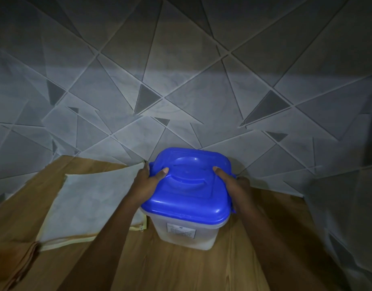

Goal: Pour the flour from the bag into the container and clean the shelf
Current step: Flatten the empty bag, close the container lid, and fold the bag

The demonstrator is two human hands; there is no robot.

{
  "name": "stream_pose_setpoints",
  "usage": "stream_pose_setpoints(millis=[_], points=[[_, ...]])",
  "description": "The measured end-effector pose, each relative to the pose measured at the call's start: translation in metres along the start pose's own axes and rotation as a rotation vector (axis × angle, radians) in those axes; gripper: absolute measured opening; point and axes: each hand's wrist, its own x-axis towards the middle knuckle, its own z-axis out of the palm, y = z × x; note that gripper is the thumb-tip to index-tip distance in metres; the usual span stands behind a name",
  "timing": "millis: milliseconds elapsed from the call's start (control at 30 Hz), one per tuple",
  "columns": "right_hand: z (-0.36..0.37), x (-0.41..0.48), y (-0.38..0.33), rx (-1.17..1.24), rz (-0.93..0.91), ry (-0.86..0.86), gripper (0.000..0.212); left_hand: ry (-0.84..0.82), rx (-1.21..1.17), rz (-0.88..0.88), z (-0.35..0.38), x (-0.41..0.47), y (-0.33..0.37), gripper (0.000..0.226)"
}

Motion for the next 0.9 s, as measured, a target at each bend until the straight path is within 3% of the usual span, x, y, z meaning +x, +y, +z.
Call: stream_pose_setpoints(millis=[100,233,433,567,800,900], points=[[-0.001,-0.005,-0.009,-0.058,-0.086,0.044,0.050,0.003,-0.022,0.015,0.000,-0.001,0.000,0.122],[0.001,-0.003,-0.017,-0.296,-0.137,0.098,0.098,0.003,-0.032,0.025,0.001,-0.003,0.002,0.119],[0.002,-0.004,-0.035,-0.234,0.045,-0.012,0.123,0.028,-0.038,0.050,0.001,-0.012,0.009,0.107],[0.008,0.002,-0.043,-0.222,-0.001,-0.016,0.127,0.047,-0.019,0.067,0.004,-0.011,0.009,0.087],[0.013,0.013,-0.043,-0.309,-0.013,-0.011,0.109,0.065,0.063,0.074,0.005,-0.007,0.006,0.077],[0.020,0.017,-0.040,-0.380,-0.046,0.012,0.087,0.065,0.090,0.078,0.005,-0.004,0.004,0.077]])
